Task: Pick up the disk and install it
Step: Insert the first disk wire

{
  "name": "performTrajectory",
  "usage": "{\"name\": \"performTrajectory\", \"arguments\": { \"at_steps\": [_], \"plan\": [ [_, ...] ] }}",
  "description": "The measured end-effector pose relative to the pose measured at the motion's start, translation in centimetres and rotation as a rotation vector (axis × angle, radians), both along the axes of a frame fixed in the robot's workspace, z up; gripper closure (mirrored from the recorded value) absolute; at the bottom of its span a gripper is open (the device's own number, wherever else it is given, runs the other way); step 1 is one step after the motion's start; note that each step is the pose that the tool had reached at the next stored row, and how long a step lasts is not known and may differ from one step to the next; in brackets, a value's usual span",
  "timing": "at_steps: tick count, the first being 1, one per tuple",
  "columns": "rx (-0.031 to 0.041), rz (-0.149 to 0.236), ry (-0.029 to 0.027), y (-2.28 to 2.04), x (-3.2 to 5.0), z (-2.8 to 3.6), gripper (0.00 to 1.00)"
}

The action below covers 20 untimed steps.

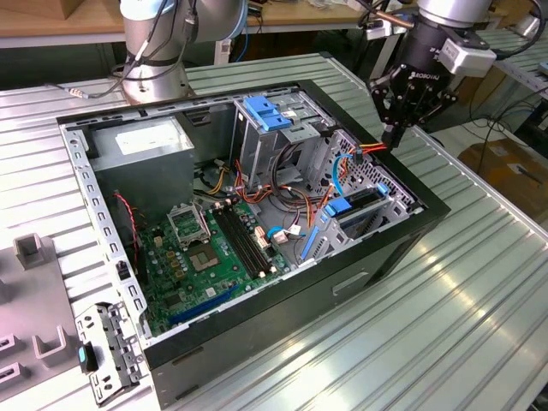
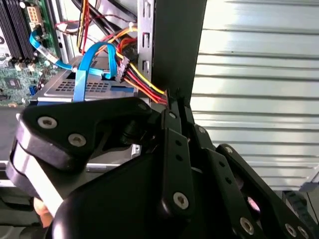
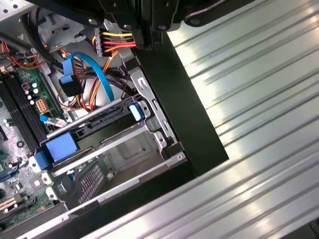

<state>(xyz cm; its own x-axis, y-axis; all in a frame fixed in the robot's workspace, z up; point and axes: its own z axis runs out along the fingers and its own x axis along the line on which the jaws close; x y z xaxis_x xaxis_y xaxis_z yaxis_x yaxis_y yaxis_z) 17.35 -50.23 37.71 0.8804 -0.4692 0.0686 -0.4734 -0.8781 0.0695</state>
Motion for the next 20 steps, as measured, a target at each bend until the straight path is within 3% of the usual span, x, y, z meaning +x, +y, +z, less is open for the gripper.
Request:
{"name": "performTrajectory", "arguments": {
  "at_steps": [3,6,15,20],
  "plan": [
    [-0.0003,-0.003,0.0,0.0,-0.28,0.01,0.83],
    [-0.0002,-0.035,0.0,0.0,-0.33,0.01,0.83],
    [-0.0003,-0.211,0.0,0.0,-0.33,-0.03,0.83],
    [-0.0002,-0.225,0.0,-0.09,-1.03,-0.04,0.83]
  ]
}}
